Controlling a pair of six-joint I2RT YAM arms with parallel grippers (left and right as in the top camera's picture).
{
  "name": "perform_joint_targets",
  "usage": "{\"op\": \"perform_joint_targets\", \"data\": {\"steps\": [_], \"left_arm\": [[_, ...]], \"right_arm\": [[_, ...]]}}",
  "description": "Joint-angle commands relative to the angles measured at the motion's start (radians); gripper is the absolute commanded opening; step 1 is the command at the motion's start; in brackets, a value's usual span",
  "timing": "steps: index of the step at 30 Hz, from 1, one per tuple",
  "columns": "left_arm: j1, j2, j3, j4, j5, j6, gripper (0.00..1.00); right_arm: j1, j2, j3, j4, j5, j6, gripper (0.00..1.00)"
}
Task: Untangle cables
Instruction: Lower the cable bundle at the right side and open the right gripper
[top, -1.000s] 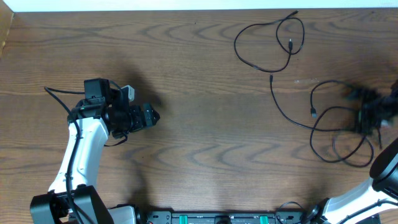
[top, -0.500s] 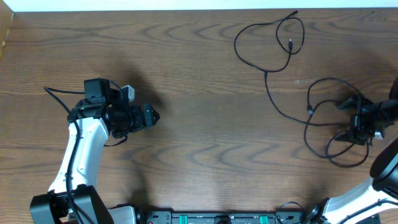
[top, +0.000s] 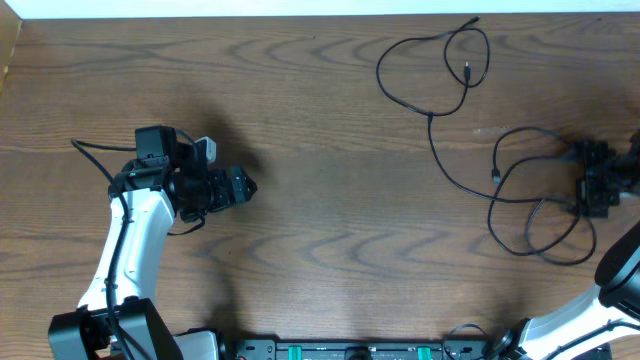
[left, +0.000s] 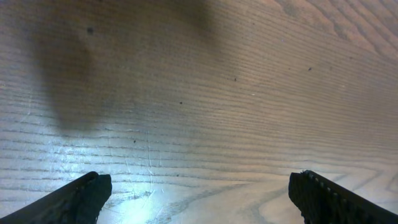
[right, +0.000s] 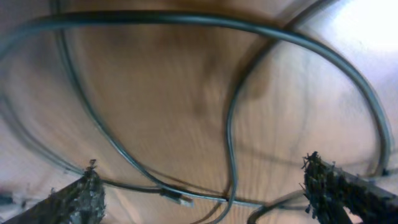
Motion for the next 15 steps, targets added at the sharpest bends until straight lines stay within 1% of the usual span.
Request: {"op": "perform_joint_targets", "data": {"steps": [1, 3, 5, 8, 10, 12, 13, 14, 15], "left_arm": [[0.005, -0.015, -0.002, -0.004, -0.013, -0.004, 0.98], [0.005, -0.015, -0.002, -0.004, -0.013, -0.004, 0.98], [0.005, -0.015, -0.002, -0.004, -0.013, -0.004, 0.98], [0.005, -0.015, -0.002, -0.004, -0.013, -0.004, 0.98], [0.005, -0.015, -0.002, -0.004, -0.013, -0.004, 0.98], [0.005, -0.015, -0.002, -0.004, -0.013, -0.004, 0.98], [0.005, -0.015, -0.002, -0.004, -0.013, -0.004, 0.98], [0.005, -0.015, -0.002, -0.004, -0.013, -0.004, 0.97], [0.005, -0.015, -0.002, -0.004, -0.013, -0.004, 0.98]], "right_arm": [[-0.002, -0.002, 0.006, 0.132, -0.148, -0.359, 0.99], [-0.001, -0.002, 0.006, 0.225, -0.281, -0.439, 0.99], [0.0, -0.002, 0.006, 0.322, -0.388, -0.491, 0.99], [0.011, -0.002, 0.006, 0.442, -0.406, -0.503, 0.99], [0.016, -0.003, 0.006, 0.468, -0.383, -0.551, 0.99], [0.018, -0.013, 0.006, 0.452, -0.309, -0.617, 0.99], [0.018, -0.025, 0.006, 0.431, -0.248, -0.621, 0.99], [0.018, -0.061, 0.006, 0.381, -0.117, -0.621, 0.99], [0.018, -0.09, 0.006, 0.354, -0.039, -0.621, 0.99]]}}
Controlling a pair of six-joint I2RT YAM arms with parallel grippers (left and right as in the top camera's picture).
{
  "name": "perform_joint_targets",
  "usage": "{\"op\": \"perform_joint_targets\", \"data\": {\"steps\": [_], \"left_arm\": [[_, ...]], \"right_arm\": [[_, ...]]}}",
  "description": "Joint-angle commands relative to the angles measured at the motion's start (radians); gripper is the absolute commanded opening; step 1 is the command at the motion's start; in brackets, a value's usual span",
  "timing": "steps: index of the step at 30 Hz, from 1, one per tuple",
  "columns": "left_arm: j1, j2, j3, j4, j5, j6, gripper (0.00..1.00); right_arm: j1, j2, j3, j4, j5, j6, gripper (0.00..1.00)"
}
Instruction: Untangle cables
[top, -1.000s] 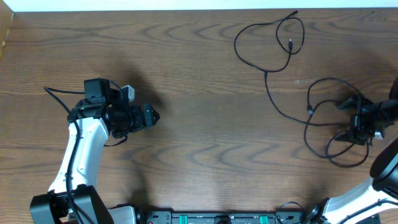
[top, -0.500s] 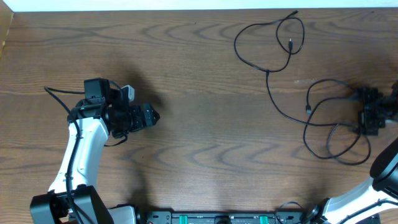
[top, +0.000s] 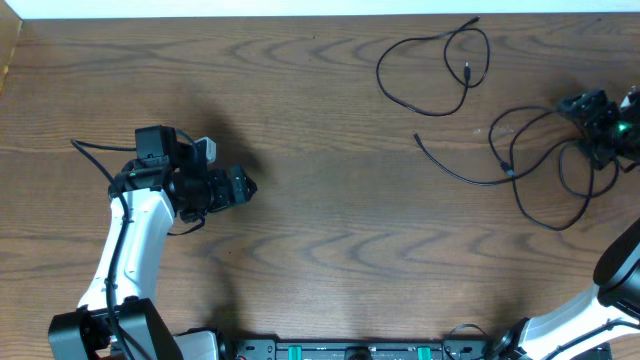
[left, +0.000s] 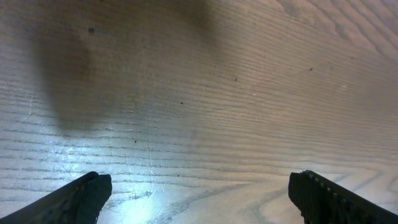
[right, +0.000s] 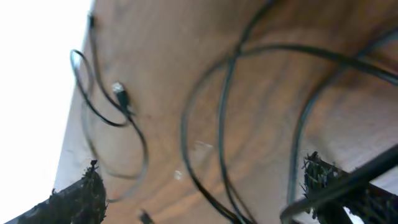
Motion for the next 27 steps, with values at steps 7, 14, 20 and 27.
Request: {"op": "perform_joint_targets", "data": {"steps": [7, 14, 20, 27], "left_arm": [[0.005, -0.014, -0.002, -0.004, -0.01, -0.004, 0.98], [0.005, -0.014, -0.002, -0.004, -0.01, -0.004, 0.98], [0.005, -0.014, -0.002, -0.004, -0.01, -0.004, 0.98], [0.005, -0.014, -0.002, -0.004, -0.01, -0.004, 0.98]], "right_arm": [[0.011, -0.377, 0.005, -0.21, 0.609, -0.111, 0.99], [0.023, -0.632, 0.005, -0.301, 0.285, -0.119, 0.99], [0.023, -0.79, 0.005, -0.451, 0.09, -0.119, 0.99], [0.023, -0.882, 0.005, -0.613, 0.09, -0.119, 0.99]]}}
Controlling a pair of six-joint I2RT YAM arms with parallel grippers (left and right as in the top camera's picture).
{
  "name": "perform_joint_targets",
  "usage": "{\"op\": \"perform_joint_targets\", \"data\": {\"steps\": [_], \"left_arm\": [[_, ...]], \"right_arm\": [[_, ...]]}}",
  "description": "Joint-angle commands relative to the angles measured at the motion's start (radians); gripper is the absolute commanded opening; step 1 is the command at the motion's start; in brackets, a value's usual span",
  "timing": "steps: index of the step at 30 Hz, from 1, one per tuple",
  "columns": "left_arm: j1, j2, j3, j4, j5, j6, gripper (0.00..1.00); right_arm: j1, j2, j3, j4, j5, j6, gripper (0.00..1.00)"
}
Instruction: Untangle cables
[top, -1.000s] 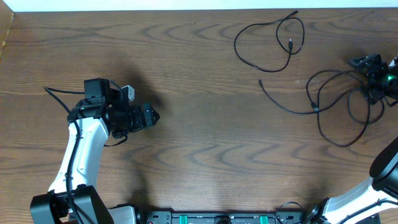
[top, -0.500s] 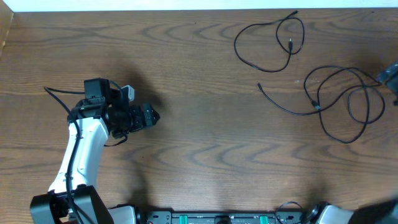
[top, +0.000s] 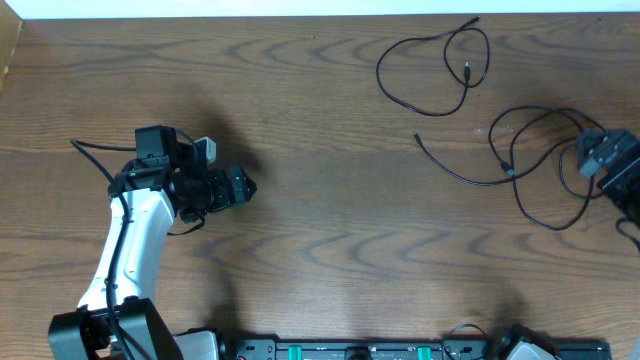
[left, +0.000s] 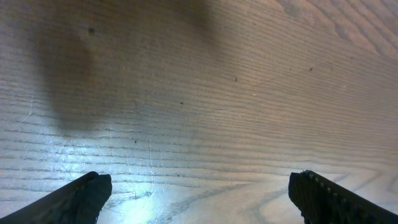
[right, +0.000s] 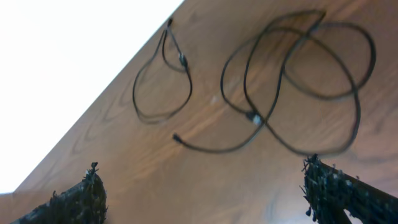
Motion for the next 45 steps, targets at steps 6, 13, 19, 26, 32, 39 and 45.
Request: {"op": "perform_joint_targets", "data": {"steps": [6, 13, 19, 26, 32, 39, 45], "left_arm": [[0.005, -0.014, -0.002, -0.004, -0.01, -0.004, 0.98], [0.005, -0.014, -0.002, -0.004, -0.01, -0.004, 0.98], [0.005, -0.014, -0.002, -0.004, -0.01, -0.004, 0.98], [0.005, -0.014, -0.002, -0.004, -0.01, -0.004, 0.98], [0.005, -0.014, -0.002, -0.004, -0.01, -0.004, 0.98], [0.005, -0.014, -0.002, -0.004, -0.01, -0.004, 0.98], [0.005, -0.014, -0.002, -0.004, -0.01, -0.004, 0.98]], "right_arm": [[0.004, -0.027, 0.004, -0.068, -0.036, -0.013, 0.99], [0.003, -0.023, 0.004, -0.069, 0.029, -0.013, 0.99], [0.003, -0.019, 0.004, -0.089, 0.031, -0.012, 0.99], [0.023, -0.034, -0.017, -0.101, 0.041, -0.013, 0.99], [0.154, -0.117, -0.105, 0.001, 0.078, -0.013, 0.99], [0.326, -0.285, -0.356, 0.315, 0.077, -0.013, 0.99], [0.39, -0.5, -0.633, 0.619, 0.077, -0.013, 0.99]]}}
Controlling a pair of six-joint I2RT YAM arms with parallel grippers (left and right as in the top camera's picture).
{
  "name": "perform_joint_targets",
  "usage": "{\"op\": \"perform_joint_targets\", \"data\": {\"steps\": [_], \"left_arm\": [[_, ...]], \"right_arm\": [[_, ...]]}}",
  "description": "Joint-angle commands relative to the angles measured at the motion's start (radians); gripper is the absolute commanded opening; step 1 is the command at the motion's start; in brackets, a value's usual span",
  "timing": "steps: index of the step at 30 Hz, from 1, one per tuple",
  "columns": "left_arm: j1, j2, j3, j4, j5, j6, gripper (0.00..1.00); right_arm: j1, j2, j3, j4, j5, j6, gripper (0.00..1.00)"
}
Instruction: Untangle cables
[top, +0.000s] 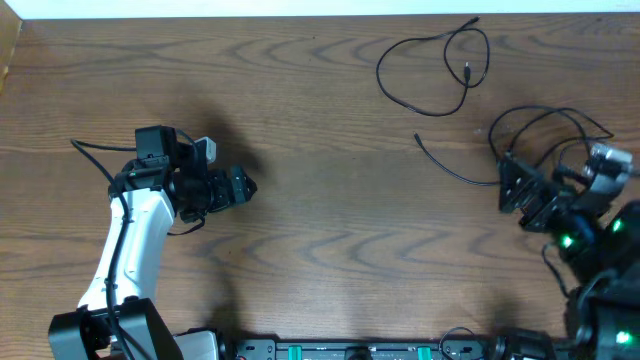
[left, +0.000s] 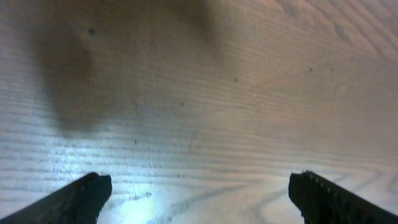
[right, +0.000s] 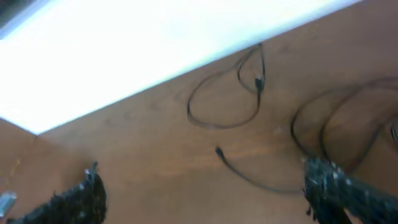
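Note:
Two thin black cables lie apart at the table's far right. One is a loop near the back edge. The other is a bundle of loops whose free tail ends short of the first cable. My right gripper hangs open, high above the table just in front of the bundle, holding nothing. My left gripper is open low over bare wood at the left.
The left arm's own black lead trails across the table at the far left. The white back edge of the table runs behind the cables. The arm bases line the front edge.
My right gripper has moved from the far right edge beside the bundle to a spot further left and forward, higher above the table. Both cables lie where they were. The left arm is still.
At first the bundle's tail reached up to the back loop and my right gripper sat low over the bundle. Then the bundle lay shifted right, its tail free of the loop. After that the gripper was off the cable, and now it hangs high and open.

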Motion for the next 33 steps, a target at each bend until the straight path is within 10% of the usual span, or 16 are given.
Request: {"op": "perform_joint_targets", "data": {"steps": [1, 20, 33], "left_arm": [[0.005, -0.014, -0.002, -0.004, -0.01, -0.004, 0.98], [0.005, -0.014, -0.002, -0.004, -0.01, -0.004, 0.98], [0.005, -0.014, -0.002, -0.004, -0.01, -0.004, 0.98]], "right_arm": [[0.032, -0.128, -0.147, 0.129, 0.008, -0.011, 0.99], [0.236, -0.618, -0.604, 0.483, 0.262, -0.011, 0.99], [0.236, -0.624, -0.783, 0.698, 0.285, -0.011, 0.99]]}}
